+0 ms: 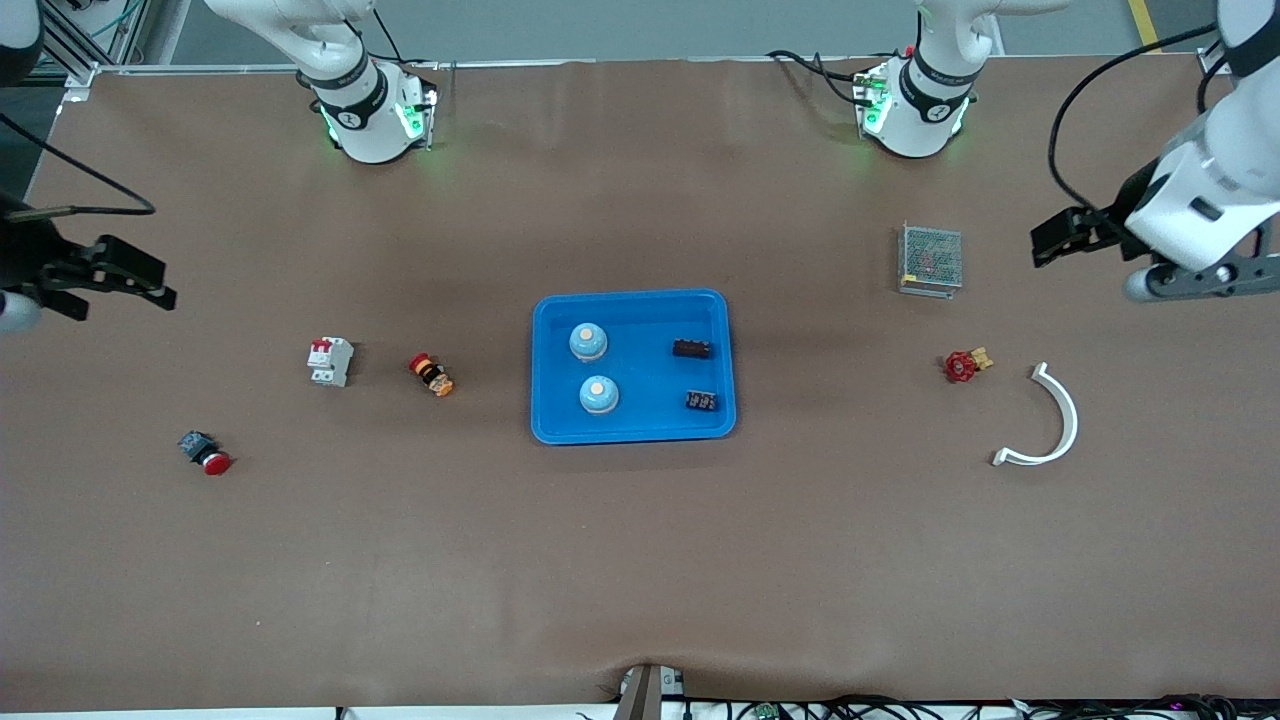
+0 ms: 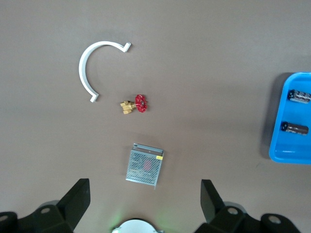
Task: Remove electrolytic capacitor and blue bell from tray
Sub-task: 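Move both grippers from rest toward the blue tray, then grasp a capacitor with the left gripper while the right gripper grasps a bell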
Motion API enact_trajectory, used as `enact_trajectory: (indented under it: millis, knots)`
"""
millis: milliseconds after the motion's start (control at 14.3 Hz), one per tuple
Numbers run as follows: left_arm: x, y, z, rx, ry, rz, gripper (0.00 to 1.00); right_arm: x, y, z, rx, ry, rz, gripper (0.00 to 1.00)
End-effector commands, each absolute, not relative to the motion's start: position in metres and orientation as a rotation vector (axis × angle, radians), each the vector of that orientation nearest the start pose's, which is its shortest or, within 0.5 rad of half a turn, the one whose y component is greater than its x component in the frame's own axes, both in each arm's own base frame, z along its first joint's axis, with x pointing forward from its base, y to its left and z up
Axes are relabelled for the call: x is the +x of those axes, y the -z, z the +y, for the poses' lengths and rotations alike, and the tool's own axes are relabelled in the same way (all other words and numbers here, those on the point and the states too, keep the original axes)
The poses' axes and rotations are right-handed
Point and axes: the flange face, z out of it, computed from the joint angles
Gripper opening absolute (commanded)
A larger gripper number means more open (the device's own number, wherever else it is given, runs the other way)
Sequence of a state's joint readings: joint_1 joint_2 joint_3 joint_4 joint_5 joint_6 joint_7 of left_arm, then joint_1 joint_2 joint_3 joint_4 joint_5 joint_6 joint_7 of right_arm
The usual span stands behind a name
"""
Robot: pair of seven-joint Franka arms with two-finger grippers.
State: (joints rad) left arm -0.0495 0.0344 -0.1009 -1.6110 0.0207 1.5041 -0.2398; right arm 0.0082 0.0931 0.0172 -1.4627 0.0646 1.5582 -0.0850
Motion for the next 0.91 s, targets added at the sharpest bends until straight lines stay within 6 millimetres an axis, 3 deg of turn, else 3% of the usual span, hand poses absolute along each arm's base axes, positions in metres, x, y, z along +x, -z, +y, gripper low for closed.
enact_trajectory:
  millis: [0, 209, 349, 559, 628, 838]
  knots:
    - [0.543, -0.558, -0.108, -3.085, -0.195, -0.255, 1.00, 0.579, -0.622, 0.074, -3.062, -0.021, -0.107, 1.00]
    - [0.542, -0.509, -0.133, -3.110, -0.210, -0.394, 1.00, 0.571, -0.619, 0.139, -3.065, -0.026, -0.023, 1.00]
    - [0.540, -0.474, -0.159, -3.123, -0.175, -0.534, 1.00, 0.572, -0.606, 0.176, -3.059, -0.011, -0.081, 1.00]
    - [0.541, -0.424, -0.222, -3.078, -0.183, -0.826, 1.00, 0.581, -0.574, 0.225, -3.051, 0.002, -0.154, 1.00]
    - [0.539, -0.409, -0.242, -3.050, -0.197, -0.942, 1.00, 0.584, -0.564, 0.239, -3.049, 0.011, -0.105, 1.00]
    - [0.532, -0.367, -0.281, -2.967, -0.262, -1.138, 0.94, 0.587, -0.531, 0.281, -3.041, 0.002, 0.009, 1.00]
